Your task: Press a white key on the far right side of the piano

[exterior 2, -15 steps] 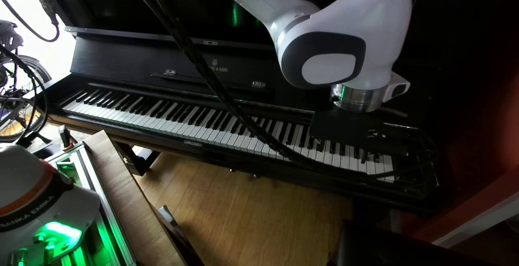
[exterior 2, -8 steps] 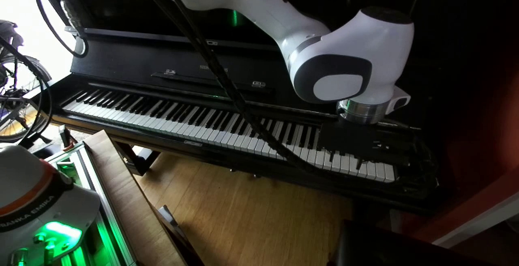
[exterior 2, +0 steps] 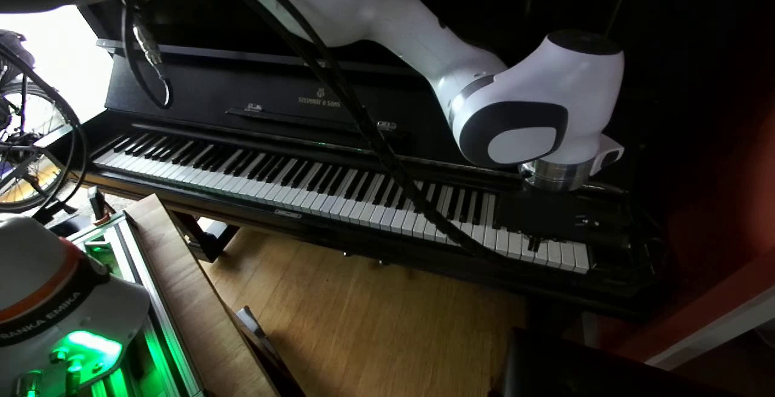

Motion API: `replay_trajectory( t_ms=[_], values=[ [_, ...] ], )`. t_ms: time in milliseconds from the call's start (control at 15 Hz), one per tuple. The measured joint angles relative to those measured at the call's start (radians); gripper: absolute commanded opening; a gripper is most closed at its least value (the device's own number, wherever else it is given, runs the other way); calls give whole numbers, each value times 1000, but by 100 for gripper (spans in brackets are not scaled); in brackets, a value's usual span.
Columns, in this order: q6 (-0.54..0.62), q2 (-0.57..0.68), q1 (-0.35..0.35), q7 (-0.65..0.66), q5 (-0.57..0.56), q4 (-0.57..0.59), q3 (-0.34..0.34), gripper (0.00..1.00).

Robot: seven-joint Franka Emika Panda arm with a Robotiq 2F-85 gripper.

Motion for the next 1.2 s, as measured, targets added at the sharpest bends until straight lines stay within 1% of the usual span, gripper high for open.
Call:
replay_trajectory(
  t_ms=[400, 800, 1200],
  values=[
    [42, 85, -6, 0, -10, 89, 17, 0],
    [42, 154, -33, -1, -10, 162, 62, 0],
    [42, 194, -51, -13, -10, 212, 83, 0]
  ],
)
